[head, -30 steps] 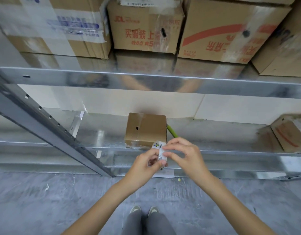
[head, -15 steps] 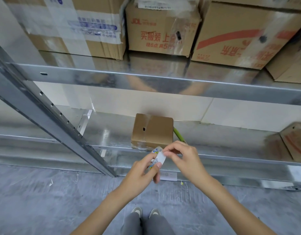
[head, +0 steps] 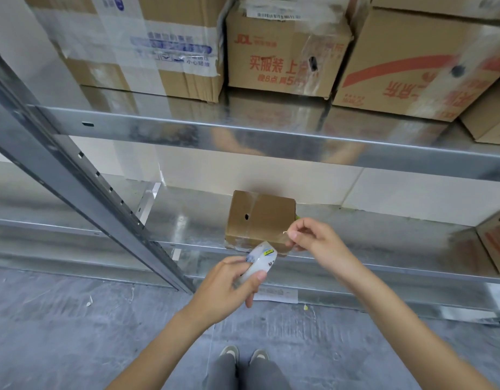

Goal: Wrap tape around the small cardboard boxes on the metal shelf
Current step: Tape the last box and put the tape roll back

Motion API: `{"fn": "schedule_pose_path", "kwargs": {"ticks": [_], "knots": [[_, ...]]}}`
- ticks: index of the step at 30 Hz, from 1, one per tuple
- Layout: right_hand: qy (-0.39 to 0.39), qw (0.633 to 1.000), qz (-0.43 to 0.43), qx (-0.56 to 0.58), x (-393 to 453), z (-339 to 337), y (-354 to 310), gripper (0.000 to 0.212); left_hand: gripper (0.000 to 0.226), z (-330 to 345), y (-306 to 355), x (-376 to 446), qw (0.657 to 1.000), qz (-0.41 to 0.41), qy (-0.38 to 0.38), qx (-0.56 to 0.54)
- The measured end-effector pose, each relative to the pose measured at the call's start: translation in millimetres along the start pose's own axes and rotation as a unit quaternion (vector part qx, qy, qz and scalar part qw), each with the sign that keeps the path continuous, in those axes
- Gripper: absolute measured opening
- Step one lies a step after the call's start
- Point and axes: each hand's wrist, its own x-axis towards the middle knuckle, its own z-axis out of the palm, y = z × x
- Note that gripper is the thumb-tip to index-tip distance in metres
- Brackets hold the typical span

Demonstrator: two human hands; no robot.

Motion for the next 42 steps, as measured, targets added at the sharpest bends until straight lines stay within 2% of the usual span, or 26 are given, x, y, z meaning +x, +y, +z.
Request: {"fn": "schedule_pose_path", "kwargs": {"ticks": [3,6,10,12,14,17,18,22,27,31,35,37,39,42], "knots": [[-0.031,0.999,-0.001,-0.028,9,-2,0,0.011,0.045,-2,-3,-11,0.999,0.026,-0.03,0.018],[-0.043,0.995,-0.039,-0.087,14,3,-7,0.018,0.041,1,-9,-18,1.0,0.0,-0.02,0.012],[-0.043,0.987,-0.085,-0.127,25,3,-23,0.023,0.06,1,-21,-16,0.994,-0.095,0.034,-0.053],[-0.039,0.983,-0.099,-0.149,32,7,-28,0.026,0.068,0,-23,-12,0.992,-0.108,0.044,-0.051],[-0.012,0.982,-0.096,-0.164,45,6,-30,0.022,0.068,1,-22,-12,0.995,-0.074,0.033,-0.052],[0.006,0.983,-0.045,-0.178,70,-3,-29,0.006,0.052,3,-22,-15,1.0,-0.001,0.029,-0.006],[0.002,0.982,-0.029,-0.187,78,-5,-27,0.007,0.046,4,-21,-16,0.999,0.003,0.033,-0.015],[0.008,0.977,-0.055,-0.206,101,0,-28,0.012,0.044,10,-17,-8,0.98,-0.088,0.063,-0.166],[-0.026,0.967,-0.083,-0.238,131,11,-22,0.018,0.049,9,-27,7,0.955,-0.177,0.066,-0.23],[-0.035,0.964,-0.055,-0.259,158,24,-3,0.026,0.031,16,-25,18,0.918,-0.218,0.115,-0.31],[-0.041,0.963,-0.028,-0.266,179,34,12,0.025,0.041,17,-21,30,0.918,-0.215,0.126,-0.308],[-0.028,0.966,-0.017,-0.255,186,37,17,0.029,0.042,14,-19,38,0.904,-0.234,0.142,-0.328],[-0.016,0.97,0.011,-0.24,191,38,19,0.032,0.041,11,-18,44,0.892,-0.248,0.157,-0.344],[-0.028,0.968,0.066,-0.242,196,39,21,0.029,0.042,9,-18,50,0.893,-0.259,0.161,-0.331]]}}
